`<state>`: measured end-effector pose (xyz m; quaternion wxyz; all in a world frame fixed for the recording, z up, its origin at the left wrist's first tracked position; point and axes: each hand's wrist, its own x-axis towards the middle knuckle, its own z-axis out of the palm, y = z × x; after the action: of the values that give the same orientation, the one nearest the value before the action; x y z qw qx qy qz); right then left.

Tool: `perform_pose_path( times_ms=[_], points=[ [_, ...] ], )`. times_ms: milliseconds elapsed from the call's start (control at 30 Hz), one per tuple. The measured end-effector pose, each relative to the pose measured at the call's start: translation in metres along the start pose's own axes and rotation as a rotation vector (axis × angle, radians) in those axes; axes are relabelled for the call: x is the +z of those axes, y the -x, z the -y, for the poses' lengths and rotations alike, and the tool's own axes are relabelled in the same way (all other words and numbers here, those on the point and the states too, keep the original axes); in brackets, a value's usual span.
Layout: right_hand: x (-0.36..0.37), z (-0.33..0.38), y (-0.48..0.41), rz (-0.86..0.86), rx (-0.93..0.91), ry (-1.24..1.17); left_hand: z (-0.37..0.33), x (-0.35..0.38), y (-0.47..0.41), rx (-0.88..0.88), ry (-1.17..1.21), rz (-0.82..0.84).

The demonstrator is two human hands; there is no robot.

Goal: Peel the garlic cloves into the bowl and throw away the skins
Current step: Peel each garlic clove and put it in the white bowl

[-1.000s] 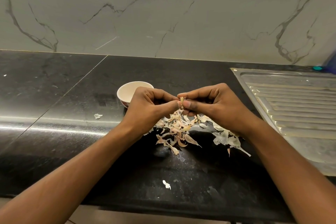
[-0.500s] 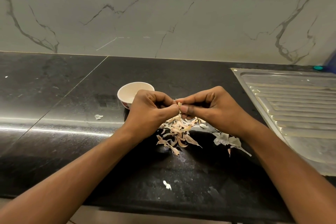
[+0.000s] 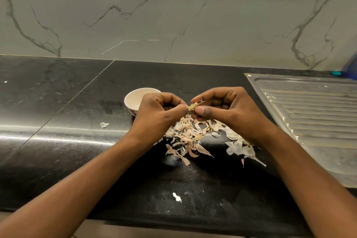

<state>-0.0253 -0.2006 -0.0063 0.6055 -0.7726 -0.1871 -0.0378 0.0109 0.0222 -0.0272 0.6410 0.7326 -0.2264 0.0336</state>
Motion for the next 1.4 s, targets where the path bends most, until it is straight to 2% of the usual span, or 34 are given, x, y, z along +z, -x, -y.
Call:
perform_pose_path(
  times_ms=[467, 667, 1133, 1400],
  points=[
    [-0.0021, 0.0012, -0.0011, -0.086, -0.014, 0.001, 0.0029, -0.0014, -0.0041, -0.01, 0.048, -0.067],
    [-0.0005, 0.0005, -0.0008, -0.076, -0.019, 0.082, 0.0019, -0.0017, -0.0021, 0.025, 0.095, -0.021],
    [0.0005, -0.0028, -0.0012, -0.039, -0.062, 0.136, 0.0022, -0.0006, 0.0019, 0.153, -0.031, 0.018],
    [0.0003, -0.0074, -0.0018, -0.043, -0.123, 0.214, 0.0035, -0.0002, 0.002, 0.128, -0.126, 0.014]
  ],
)
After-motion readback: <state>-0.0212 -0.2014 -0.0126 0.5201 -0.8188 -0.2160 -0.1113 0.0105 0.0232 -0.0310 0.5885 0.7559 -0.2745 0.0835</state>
